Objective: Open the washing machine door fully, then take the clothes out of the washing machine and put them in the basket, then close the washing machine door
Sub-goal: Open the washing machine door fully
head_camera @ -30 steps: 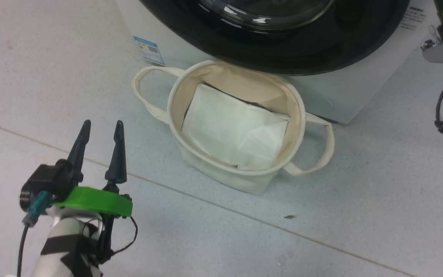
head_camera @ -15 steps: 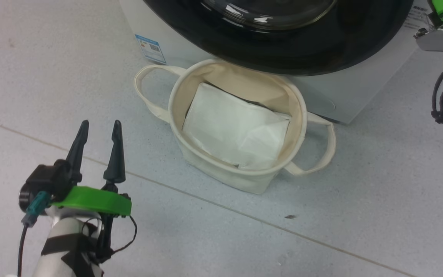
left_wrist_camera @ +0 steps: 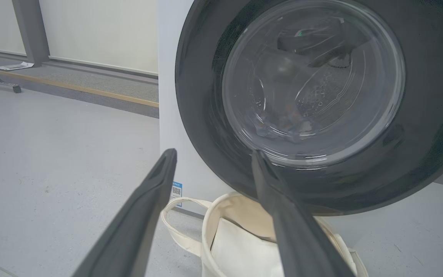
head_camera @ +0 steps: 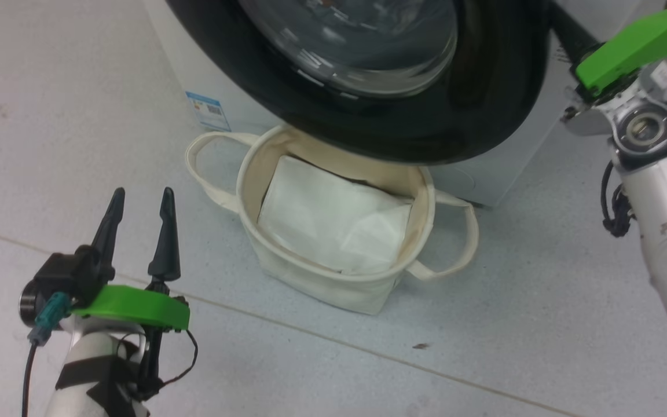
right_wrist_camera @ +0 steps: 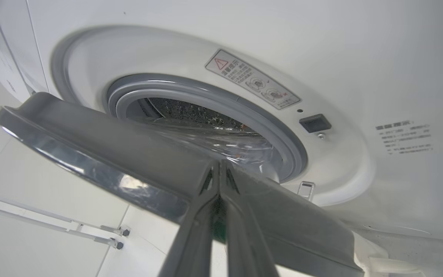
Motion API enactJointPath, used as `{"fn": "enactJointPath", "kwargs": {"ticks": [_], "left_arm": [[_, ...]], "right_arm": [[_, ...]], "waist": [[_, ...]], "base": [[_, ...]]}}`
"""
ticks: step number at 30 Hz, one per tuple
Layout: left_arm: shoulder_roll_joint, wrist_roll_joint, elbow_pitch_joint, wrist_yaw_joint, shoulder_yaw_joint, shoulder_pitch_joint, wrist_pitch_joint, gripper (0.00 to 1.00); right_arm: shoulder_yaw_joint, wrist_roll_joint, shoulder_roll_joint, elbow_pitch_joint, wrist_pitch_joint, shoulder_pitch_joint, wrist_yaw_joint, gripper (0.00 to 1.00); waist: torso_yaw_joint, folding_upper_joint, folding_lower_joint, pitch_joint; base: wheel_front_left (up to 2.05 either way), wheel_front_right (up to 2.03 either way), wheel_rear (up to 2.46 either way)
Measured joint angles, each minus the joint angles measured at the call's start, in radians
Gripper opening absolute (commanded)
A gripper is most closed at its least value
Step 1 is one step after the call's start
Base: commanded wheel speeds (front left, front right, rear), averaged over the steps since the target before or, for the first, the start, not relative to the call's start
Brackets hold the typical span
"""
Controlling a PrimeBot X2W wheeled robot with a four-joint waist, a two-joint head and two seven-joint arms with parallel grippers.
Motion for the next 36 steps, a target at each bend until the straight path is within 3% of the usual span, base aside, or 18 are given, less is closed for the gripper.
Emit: {"fn": "enactJointPath", "kwargs": {"ticks": [22,36], "left_arm": [[-0.001,0.016,0.032,-0.002,0.020,0.066,0.000,1.00],[0.002,0.016,0.049,-0.002,0.038,0.105,0.000,1.00]], "right_arm": [[0.184,0.125,0.002,-0.186,0.070,0.174,0.000,0.00],[0.329,0.204,0.015,-0.366,0.155,0.284,0.000,0.00]], "waist": [[-0.035,0.0000,0.0000,-0.118],[-0.046,0.0000,0.0000,-0.182]], "base": [[0.00,0.00,0.00],[0.00,0.00,0.00]]}}
